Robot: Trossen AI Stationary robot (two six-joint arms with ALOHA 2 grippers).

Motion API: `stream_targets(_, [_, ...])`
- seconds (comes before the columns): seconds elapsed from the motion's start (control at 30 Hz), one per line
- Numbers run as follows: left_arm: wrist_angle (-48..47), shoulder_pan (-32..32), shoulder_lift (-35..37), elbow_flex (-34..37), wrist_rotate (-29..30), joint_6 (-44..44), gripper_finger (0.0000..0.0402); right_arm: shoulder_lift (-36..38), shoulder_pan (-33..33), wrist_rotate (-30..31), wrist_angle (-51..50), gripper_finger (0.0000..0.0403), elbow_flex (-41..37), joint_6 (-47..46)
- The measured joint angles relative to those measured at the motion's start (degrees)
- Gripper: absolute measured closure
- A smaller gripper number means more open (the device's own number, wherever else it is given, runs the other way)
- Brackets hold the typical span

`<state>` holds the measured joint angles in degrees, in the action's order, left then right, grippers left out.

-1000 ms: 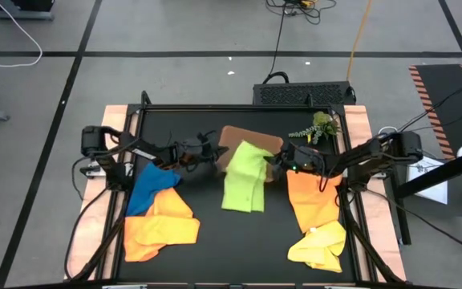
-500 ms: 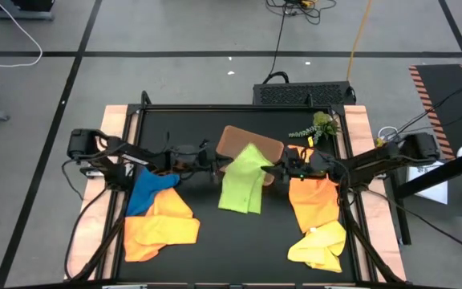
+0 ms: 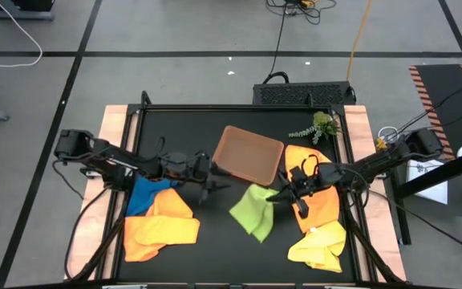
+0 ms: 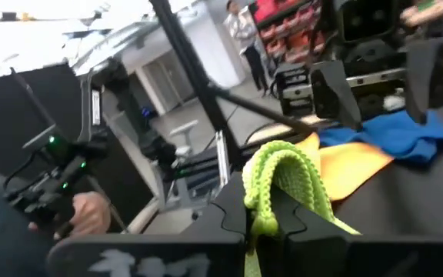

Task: Fold microfiber towels
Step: Fold the green microfiber towel

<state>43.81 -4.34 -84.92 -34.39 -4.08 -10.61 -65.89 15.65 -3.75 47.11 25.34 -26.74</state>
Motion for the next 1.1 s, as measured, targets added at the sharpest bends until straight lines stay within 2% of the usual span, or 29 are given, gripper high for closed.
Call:
stream_targets(0.13, [1.49, -1.66, -1.68, 0.00, -1.03, -1.98, 0.0165, 0.02, 1.37, -3.36, -4.57, 0.0403, 3.44, 0.04])
stream_targets(0.3, [8.76, -3.49, -6.28, 0.00, -3.64, -4.23, 0.0130, -0.38, 2.70, -11.07, -6.63, 0.0403, 7.09, 0.05])
stream_targets(0.43, [14.41, -4.18, -9.50, -0.03, -3.87, -7.11, 0.0112, -0.66, 3.25, -15.60, -10.65, 0.0403, 8.86, -7.03])
stream_targets(0.63, [14.93, -4.65, -14.84, -2.90, -4.08, -7.96, 0.0106, -0.72, 3.07, -11.25, -23.45, 0.0403, 10.34, -19.25])
stream_targets(0.73, [14.68, -5.24, -18.35, -5.53, -4.92, -7.96, 0.0105, -0.79, 2.81, -11.23, -25.88, 0.0403, 11.17, -23.84])
stream_targets(0.93, [14.29, -5.52, -23.01, -9.44, -5.26, -7.02, 0.0105, -0.70, 2.81, -13.00, -30.07, 0.0403, 15.03, -27.99])
stream_targets(1.1, [14.17, -4.84, -25.32, -11.27, -8.62, -6.21, 0.0105, -0.70, 2.91, -13.47, -33.69, 0.0403, 18.10, -28.90])
